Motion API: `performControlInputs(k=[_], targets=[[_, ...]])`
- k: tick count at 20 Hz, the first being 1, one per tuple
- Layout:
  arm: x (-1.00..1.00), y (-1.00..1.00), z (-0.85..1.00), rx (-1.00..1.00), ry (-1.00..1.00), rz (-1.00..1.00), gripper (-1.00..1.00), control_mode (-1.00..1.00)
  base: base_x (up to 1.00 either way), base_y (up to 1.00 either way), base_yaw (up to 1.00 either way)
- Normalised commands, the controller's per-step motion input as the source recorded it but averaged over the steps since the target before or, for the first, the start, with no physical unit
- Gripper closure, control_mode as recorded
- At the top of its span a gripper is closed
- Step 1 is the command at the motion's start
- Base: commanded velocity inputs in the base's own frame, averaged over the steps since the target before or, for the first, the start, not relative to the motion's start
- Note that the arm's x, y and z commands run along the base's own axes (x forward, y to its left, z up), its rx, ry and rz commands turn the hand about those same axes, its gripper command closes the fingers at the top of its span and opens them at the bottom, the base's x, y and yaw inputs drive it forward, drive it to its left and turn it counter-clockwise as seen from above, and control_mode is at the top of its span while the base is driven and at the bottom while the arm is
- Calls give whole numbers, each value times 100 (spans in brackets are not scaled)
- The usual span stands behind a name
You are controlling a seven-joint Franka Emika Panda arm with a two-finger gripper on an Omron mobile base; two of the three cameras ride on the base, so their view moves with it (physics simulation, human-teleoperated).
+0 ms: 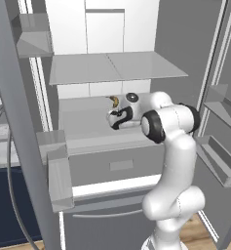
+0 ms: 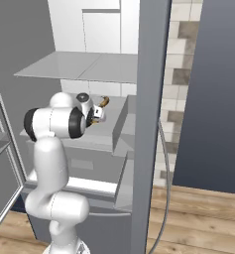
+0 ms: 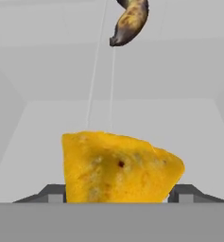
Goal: Pick the cheese from the fridge and the cheese grater from the cabinet and place them next to the salad bowl.
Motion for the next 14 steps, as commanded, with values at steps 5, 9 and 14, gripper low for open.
performControlInputs(k=[5,9,14], targets=[[-57,0,12,2,0,0,100,-100,0,0,0],[-59,-4,27,0,-4,3,100,-100,0,0,0],[-53,-12,48,0,-7,4,100,-100,0,0,0]])
